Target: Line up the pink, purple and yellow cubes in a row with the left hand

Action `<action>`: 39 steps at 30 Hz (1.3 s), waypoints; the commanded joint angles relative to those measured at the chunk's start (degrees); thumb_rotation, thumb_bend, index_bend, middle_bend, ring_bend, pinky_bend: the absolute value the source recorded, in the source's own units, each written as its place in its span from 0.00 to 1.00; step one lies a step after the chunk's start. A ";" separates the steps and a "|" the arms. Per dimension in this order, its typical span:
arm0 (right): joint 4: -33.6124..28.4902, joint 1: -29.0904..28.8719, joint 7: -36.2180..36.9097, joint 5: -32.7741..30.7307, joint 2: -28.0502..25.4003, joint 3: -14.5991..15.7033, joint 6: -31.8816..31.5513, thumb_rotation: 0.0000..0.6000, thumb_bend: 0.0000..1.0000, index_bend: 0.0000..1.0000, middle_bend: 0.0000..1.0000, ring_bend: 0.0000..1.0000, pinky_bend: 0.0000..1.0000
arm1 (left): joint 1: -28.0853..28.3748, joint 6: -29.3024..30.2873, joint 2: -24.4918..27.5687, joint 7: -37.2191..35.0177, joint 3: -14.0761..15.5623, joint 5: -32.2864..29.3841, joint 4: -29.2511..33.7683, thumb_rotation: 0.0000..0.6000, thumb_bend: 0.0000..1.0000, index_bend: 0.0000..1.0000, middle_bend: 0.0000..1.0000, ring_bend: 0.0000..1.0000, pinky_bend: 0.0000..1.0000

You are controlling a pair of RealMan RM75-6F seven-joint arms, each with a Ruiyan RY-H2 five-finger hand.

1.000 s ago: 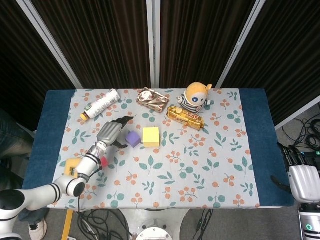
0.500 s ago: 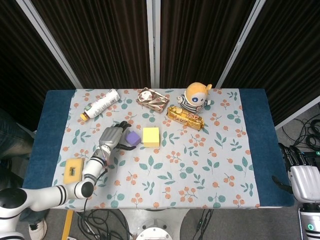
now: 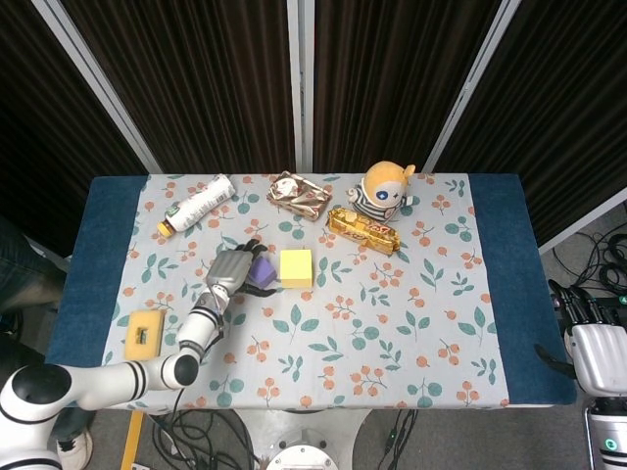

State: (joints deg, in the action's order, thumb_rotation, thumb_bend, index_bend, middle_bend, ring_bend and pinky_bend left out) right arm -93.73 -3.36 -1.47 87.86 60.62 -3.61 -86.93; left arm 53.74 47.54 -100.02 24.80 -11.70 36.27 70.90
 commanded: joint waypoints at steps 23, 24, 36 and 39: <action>0.31 0.23 0.42 0.49 0.22 0.20 -0.43 1.00 0.06 0.01 0.16 0.11 0.23 | -2.31 0.09 -1.84 -1.38 -3.46 -2.12 -7.37 0.97 0.19 0.40 0.20 0.18 0.32; 0.31 0.21 0.41 0.53 0.23 0.19 -0.43 1.00 0.06 0.01 0.16 0.11 0.23 | -2.40 -0.39 -1.65 -1.76 -3.61 -2.09 -7.27 0.98 0.20 0.41 0.20 0.18 0.32; 0.23 0.46 0.51 0.50 0.09 0.18 -0.83 1.00 0.06 0.01 0.16 0.11 0.23 | -2.66 -1.36 0.05 -2.66 -3.55 -0.25 -5.06 0.98 0.21 0.40 0.20 0.18 0.32; 0.26 0.52 0.57 0.35 0.04 0.12 -0.88 1.00 0.07 0.01 0.16 0.11 0.23 | -2.73 -1.87 1.30 -1.90 -2.81 0.14 -4.32 0.97 0.21 0.39 0.20 0.18 0.32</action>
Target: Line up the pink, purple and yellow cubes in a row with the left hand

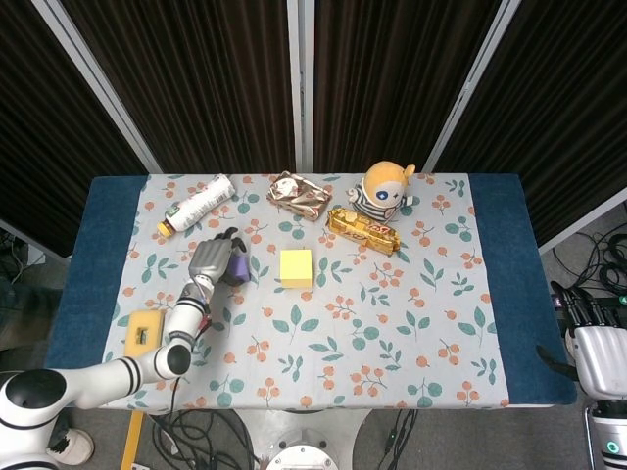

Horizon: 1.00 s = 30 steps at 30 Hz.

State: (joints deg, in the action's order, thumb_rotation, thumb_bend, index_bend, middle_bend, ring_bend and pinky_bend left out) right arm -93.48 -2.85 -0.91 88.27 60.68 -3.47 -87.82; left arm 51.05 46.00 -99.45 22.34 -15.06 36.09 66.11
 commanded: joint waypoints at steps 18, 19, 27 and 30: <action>-0.10 0.11 -0.08 0.22 0.05 0.02 -0.27 1.00 0.06 0.01 0.16 0.11 0.23 | -0.46 -1.43 1.99 -0.46 0.47 -1.52 1.03 1.00 0.27 0.51 0.24 0.18 0.32; -0.13 0.15 -0.11 0.22 0.07 0.03 -0.31 1.00 0.06 0.01 0.16 0.11 0.23 | -0.46 -1.44 1.92 -0.65 0.51 -1.28 0.85 1.00 0.27 0.52 0.24 0.18 0.32; -0.15 0.12 -0.21 0.31 0.14 0.00 -0.33 1.00 0.06 0.01 0.16 0.11 0.23 | -0.91 -1.82 2.99 -4.37 -0.36 2.43 1.97 1.00 0.28 0.55 0.26 0.18 0.32; -0.23 0.01 -0.31 0.40 0.15 -0.04 -0.24 1.00 0.07 0.01 0.16 0.11 0.23 | -1.06 -2.06 3.68 -6.95 -0.99 5.54 2.84 1.00 0.28 0.55 0.26 0.18 0.32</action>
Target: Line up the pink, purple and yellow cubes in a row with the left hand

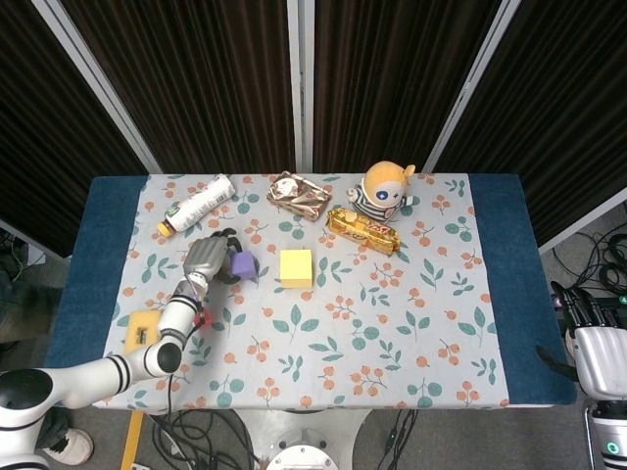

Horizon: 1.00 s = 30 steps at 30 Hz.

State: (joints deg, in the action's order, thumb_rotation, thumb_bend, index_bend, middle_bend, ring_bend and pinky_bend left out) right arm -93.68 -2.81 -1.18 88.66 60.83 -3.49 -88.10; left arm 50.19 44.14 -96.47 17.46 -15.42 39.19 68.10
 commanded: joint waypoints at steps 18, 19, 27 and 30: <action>-0.10 0.85 -0.11 -0.89 -0.28 0.08 -0.44 1.00 0.06 0.01 0.16 0.11 0.23 | 1.64 -4.11 -4.20 -11.67 1.12 16.47 -7.06 1.00 0.28 0.55 0.26 0.18 0.31; -0.11 0.90 -0.12 -0.94 -0.31 0.07 -0.48 1.00 0.06 0.01 0.16 0.11 0.23 | 1.74 -4.26 -4.44 -11.90 1.10 16.63 -7.43 1.00 0.28 0.55 0.26 0.18 0.31; 0.00 1.11 0.00 -1.32 -0.35 -0.01 -0.50 1.00 0.07 0.01 0.16 0.11 0.23 | 2.29 -4.79 -5.67 -12.90 0.74 17.18 -9.00 1.00 0.28 0.54 0.26 0.18 0.31; 0.10 1.20 0.10 -1.26 -0.36 0.02 -0.59 1.00 0.06 0.01 0.16 0.11 0.23 | 2.47 -4.71 -6.04 -12.90 0.56 17.19 -9.21 1.00 0.28 0.53 0.26 0.18 0.31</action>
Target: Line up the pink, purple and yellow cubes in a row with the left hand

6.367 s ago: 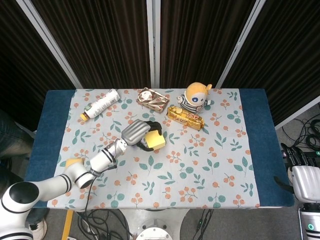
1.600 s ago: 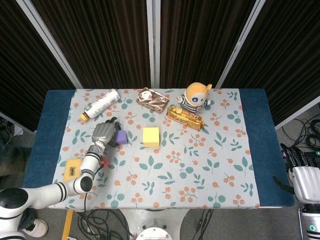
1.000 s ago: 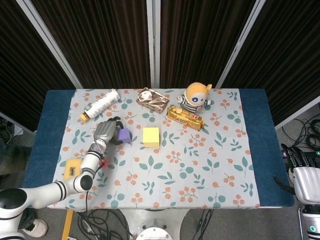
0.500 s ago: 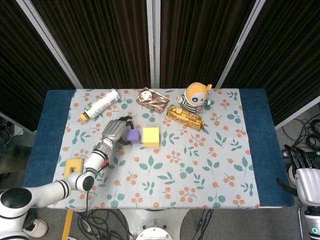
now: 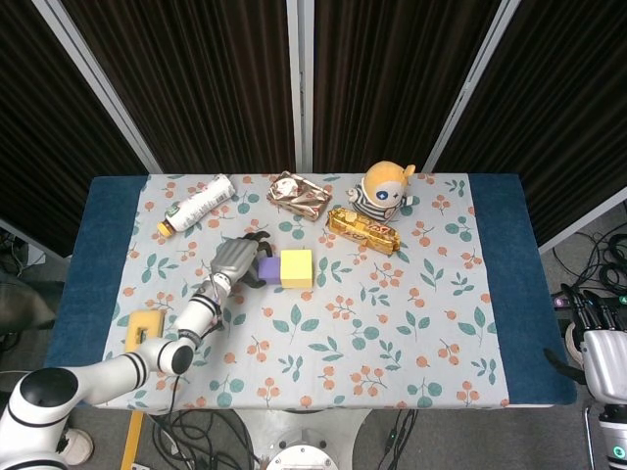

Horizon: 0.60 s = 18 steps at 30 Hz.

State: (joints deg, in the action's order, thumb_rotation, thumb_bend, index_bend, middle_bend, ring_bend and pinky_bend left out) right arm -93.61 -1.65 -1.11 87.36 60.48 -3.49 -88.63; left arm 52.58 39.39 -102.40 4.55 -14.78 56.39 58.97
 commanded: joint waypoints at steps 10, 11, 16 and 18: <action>0.44 0.55 0.57 -0.11 -0.06 0.06 -0.51 1.00 0.06 0.01 0.16 0.11 0.23 | 0.49 -0.36 -0.97 0.49 0.06 0.07 -1.35 1.00 0.28 0.48 0.25 0.18 0.31; 0.44 0.57 0.58 -0.10 -0.06 0.06 -0.52 1.00 0.07 0.01 0.16 0.11 0.23 | 0.49 -0.37 -1.04 0.52 0.07 0.07 -1.46 1.00 0.28 0.48 0.25 0.18 0.31; 0.50 0.58 0.62 -0.08 -0.04 0.01 -0.50 1.00 0.07 0.01 0.16 0.11 0.23 | 0.60 -0.53 -1.40 0.61 0.03 0.01 -2.01 1.00 0.28 0.44 0.25 0.18 0.31; 0.52 0.62 0.63 -0.10 -0.05 -0.01 -0.53 1.00 0.07 0.01 0.16 0.11 0.23 | 0.61 -0.60 -1.48 0.59 -0.03 -0.05 -2.05 1.00 0.28 0.42 0.25 0.18 0.31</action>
State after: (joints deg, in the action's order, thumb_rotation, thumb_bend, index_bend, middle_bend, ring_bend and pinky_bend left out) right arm -93.10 -1.03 -0.48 87.25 60.42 -3.50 -89.16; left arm 53.19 38.79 -103.88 5.14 -14.80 56.34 56.92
